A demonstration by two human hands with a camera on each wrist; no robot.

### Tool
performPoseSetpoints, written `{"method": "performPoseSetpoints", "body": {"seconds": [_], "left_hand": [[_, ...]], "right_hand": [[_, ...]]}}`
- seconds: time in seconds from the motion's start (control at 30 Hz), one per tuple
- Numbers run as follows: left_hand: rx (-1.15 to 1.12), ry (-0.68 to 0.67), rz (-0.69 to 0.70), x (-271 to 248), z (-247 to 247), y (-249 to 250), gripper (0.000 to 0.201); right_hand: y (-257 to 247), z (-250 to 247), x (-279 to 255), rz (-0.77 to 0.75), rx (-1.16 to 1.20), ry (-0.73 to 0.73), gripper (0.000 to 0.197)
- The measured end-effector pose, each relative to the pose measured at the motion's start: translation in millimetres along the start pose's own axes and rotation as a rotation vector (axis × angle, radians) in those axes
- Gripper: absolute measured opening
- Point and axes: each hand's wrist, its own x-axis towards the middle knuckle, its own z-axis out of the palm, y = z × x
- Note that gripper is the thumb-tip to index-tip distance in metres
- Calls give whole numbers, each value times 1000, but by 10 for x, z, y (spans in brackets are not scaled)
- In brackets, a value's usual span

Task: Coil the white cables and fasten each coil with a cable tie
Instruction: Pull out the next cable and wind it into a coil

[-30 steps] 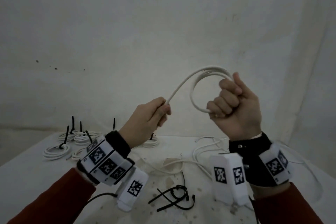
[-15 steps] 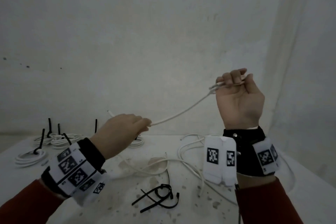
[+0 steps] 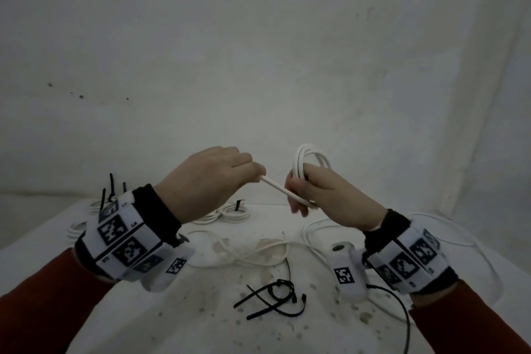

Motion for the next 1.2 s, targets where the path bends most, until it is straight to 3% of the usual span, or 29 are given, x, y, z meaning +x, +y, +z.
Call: {"method": "performPoseSetpoints", "body": {"seconds": [0.1, 0.23, 0.33, 0.43, 0.53, 0.67, 0.8, 0.9, 1.03, 1.2], "left_hand": [[-99, 16, -56, -19, -46, -81, 29], [-196, 95, -68, -16, 8, -22, 27], [-266, 161, -100, 12, 38, 38, 28], [-443, 186, -267, -6, 93, 132, 30], [-781, 245, -473, 0, 180, 341, 27], [-1164, 364, -642, 37, 259, 575, 31], [-1262, 349, -825, 33, 352, 581, 38], [-1456, 292, -953, 17, 415, 556, 50], [-1698, 274, -1011, -66, 498, 602, 49], [-1596, 282, -1109, -217, 642, 632, 43]], "right_hand": [[-41, 61, -89, -19, 134, -130, 40], [-147, 131, -123, 16, 151, -117, 60], [-206, 191, -121, 0, 163, -112, 63], [-243, 216, -112, 14, 336, -42, 64], [-255, 227, -81, 10, 522, 43, 65], [-260, 334, -49, -34, 720, 154, 64], [-216, 498, -48, 20, 862, 294, 61], [-152, 601, -58, 60, 1031, 321, 56], [-76, 697, -51, 129, 1202, 366, 61], [112, 920, -8, 190, 1172, 401, 61]]}}
